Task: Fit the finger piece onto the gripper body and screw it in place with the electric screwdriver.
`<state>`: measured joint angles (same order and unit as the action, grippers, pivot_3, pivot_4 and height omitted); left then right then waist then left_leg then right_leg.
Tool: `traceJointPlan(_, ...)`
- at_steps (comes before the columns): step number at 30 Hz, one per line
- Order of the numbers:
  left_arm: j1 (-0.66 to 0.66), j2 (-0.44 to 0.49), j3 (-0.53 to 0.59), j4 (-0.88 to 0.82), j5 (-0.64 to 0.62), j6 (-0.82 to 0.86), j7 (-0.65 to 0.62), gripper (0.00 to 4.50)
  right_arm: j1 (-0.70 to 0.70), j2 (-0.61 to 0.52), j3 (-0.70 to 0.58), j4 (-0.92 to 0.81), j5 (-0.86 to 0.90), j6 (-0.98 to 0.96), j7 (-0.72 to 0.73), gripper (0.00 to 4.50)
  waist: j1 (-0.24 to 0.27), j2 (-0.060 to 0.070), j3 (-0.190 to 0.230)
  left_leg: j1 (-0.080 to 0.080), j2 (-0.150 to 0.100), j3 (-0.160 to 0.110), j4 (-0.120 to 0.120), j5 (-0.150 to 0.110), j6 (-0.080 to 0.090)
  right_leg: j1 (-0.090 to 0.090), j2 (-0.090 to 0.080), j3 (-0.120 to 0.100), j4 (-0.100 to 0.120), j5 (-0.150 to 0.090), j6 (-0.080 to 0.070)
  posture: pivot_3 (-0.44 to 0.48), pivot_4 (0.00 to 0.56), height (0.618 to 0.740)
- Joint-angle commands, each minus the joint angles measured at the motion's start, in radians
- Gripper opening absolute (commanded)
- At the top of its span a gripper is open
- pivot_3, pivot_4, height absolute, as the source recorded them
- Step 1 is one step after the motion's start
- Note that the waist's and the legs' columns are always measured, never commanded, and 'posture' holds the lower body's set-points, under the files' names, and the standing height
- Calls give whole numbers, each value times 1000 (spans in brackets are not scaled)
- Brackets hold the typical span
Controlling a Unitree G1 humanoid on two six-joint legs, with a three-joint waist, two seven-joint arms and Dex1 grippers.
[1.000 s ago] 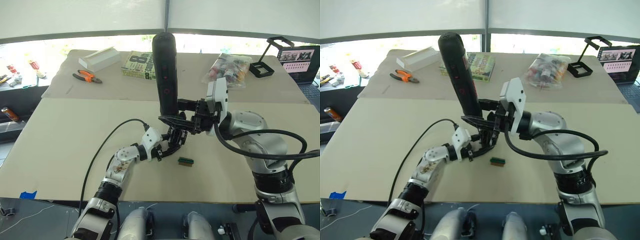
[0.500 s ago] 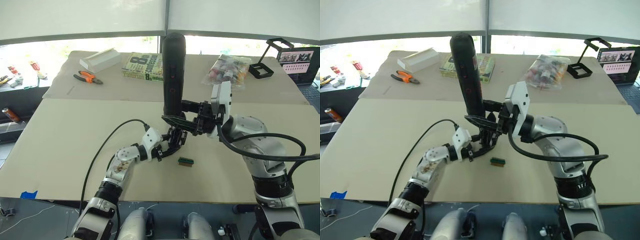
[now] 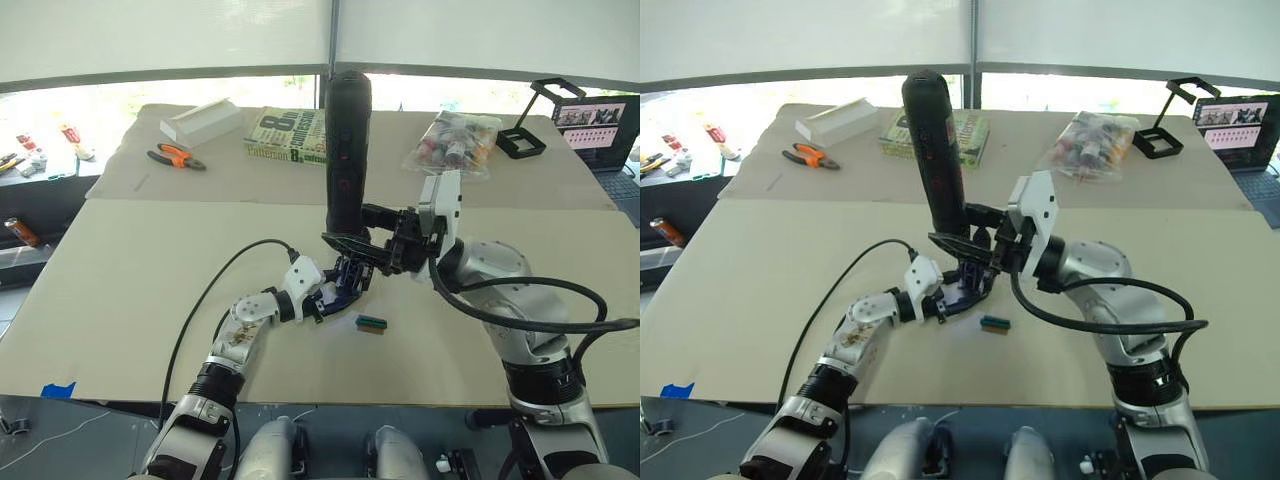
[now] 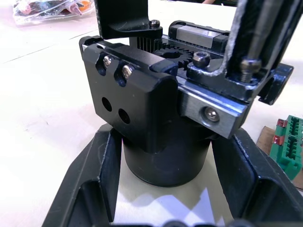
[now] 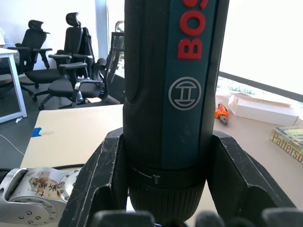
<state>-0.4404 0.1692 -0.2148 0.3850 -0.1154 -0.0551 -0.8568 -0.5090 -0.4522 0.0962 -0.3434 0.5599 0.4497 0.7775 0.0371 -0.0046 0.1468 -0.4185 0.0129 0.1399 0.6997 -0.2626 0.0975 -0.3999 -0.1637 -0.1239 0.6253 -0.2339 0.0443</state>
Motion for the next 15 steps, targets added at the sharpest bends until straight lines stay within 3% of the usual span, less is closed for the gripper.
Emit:
traceJointPlan(1,20,-4,-34,26,14,36,-17,2277,33,-9,47,53,-73,24,-20,1907,0,0,0,0,0,0,0,0,0,0,0,0,0,0,0,0,150,740)
traceJointPlan(15,24,-9,-36,22,15,39,-14,2277,15,-22,35,19,-55,24,-6,1907,0,0,0,7,0,0,-4,-3,-3,7,-1,0,-4,0,0,0,150,740)
